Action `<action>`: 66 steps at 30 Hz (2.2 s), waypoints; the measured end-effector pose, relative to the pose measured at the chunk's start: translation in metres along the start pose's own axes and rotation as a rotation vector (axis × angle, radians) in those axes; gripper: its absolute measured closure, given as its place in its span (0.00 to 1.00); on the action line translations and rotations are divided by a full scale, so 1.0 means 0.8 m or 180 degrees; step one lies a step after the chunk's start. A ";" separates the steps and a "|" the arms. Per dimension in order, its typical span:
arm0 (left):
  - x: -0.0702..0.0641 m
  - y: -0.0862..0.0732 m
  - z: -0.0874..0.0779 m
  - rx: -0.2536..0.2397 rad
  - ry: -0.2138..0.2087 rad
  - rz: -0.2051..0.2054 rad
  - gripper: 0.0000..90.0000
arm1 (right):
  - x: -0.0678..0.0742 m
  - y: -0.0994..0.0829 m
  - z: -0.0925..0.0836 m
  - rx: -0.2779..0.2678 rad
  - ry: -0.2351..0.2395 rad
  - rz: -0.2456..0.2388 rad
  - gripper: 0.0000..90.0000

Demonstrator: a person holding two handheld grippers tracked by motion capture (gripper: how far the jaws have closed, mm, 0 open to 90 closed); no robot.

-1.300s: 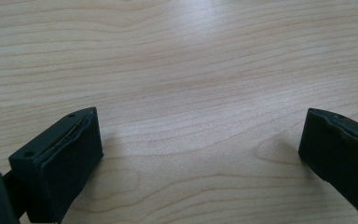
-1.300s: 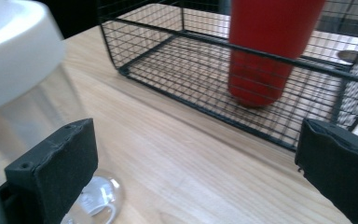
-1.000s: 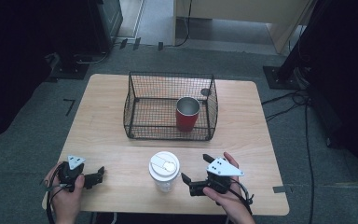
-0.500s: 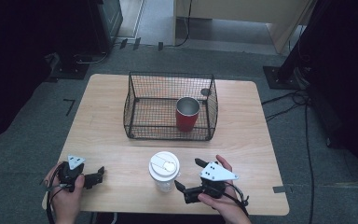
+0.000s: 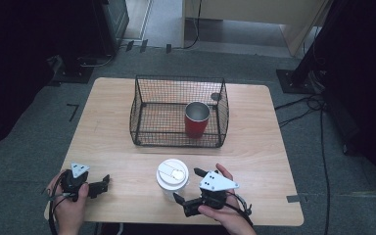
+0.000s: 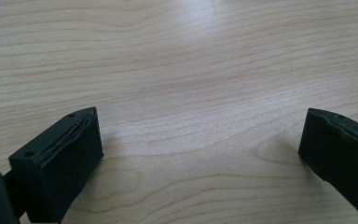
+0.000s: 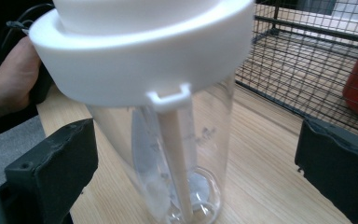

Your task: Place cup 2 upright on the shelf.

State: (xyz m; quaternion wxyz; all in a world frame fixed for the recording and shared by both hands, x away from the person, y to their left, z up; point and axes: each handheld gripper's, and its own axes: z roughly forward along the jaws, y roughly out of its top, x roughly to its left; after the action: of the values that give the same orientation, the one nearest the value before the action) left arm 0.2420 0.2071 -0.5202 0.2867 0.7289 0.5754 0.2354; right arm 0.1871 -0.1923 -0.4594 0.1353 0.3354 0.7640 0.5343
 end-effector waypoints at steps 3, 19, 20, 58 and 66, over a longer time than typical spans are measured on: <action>0.000 0.000 0.000 0.0003 0.0000 0.0000 0.00 | 0.003 0.002 0.005 -0.0008 0.0014 -0.0010 0.00; 0.000 0.000 0.000 0.0001 -0.0001 0.0001 0.00 | 0.017 0.016 0.027 -0.0064 0.0028 -0.0082 0.00; 0.000 0.000 0.000 0.0000 -0.0002 0.0001 0.00 | 0.018 0.017 0.029 -0.0066 0.0014 -0.0088 0.01; 0.000 0.000 0.000 0.0000 -0.0003 -0.0004 0.00 | 0.030 0.024 0.039 -0.0279 -0.0246 -0.0272 0.18; 0.000 0.000 0.000 0.0000 -0.0002 -0.0004 0.00 | 0.028 0.026 0.036 -0.0319 -0.0245 -0.0244 0.18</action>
State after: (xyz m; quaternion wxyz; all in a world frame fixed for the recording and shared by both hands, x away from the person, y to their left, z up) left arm 0.2420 0.2071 -0.5202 0.2871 0.7286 0.5757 0.2350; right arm 0.1941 -0.1524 -0.4483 0.2016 0.3189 0.7428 0.5530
